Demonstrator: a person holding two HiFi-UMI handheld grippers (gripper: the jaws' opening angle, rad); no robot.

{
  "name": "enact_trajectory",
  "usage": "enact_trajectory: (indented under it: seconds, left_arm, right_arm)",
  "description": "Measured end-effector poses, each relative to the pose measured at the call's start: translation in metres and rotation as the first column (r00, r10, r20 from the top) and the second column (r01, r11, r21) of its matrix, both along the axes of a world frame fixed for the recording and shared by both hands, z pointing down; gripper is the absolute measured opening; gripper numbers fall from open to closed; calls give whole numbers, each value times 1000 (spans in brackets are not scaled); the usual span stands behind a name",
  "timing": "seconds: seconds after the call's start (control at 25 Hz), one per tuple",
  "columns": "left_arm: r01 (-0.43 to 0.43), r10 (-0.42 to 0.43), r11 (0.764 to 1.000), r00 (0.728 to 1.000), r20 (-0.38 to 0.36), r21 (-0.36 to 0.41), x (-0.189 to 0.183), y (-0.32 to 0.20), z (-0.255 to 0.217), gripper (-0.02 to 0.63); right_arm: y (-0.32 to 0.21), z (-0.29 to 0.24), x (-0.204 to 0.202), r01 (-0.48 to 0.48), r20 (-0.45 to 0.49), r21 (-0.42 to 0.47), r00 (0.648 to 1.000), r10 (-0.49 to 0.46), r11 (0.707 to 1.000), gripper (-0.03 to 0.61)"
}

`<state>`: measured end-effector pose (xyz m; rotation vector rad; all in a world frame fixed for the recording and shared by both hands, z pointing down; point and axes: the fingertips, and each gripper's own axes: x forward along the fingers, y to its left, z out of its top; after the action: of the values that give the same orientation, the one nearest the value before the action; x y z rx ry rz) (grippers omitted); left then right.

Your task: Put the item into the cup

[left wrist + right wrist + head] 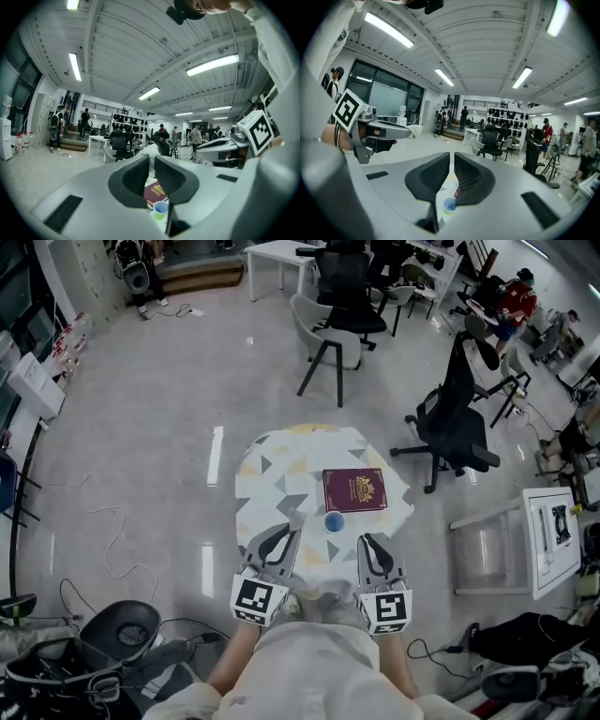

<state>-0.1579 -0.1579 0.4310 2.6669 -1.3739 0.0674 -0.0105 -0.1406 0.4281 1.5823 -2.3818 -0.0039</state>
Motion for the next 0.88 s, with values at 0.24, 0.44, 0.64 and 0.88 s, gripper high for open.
enact_trajectory:
  seconds: [0.24, 0.44, 0.64, 0.88]
  left_arm:
    - [10, -10, 1000, 1000, 21, -5, 8, -10, 3, 49]
    - [23, -22, 1000, 999, 49, -7, 24, -23, 4, 49]
    - [48, -48, 999, 997, 60, 1, 45, -41, 3, 49]
    - [98, -96, 995, 992, 82, -17, 65, -61, 8, 49]
  right_arm:
    - [-13, 3, 6, 18, 24, 2, 1000, -18, 1000, 35]
    - [-30, 6, 16, 47, 52, 2, 998, -47, 999, 35]
    - [-55, 10, 32, 85, 74, 2, 994, -85, 996, 35]
    - [-84, 12, 51, 139, 92, -7, 986, -138, 990, 34]
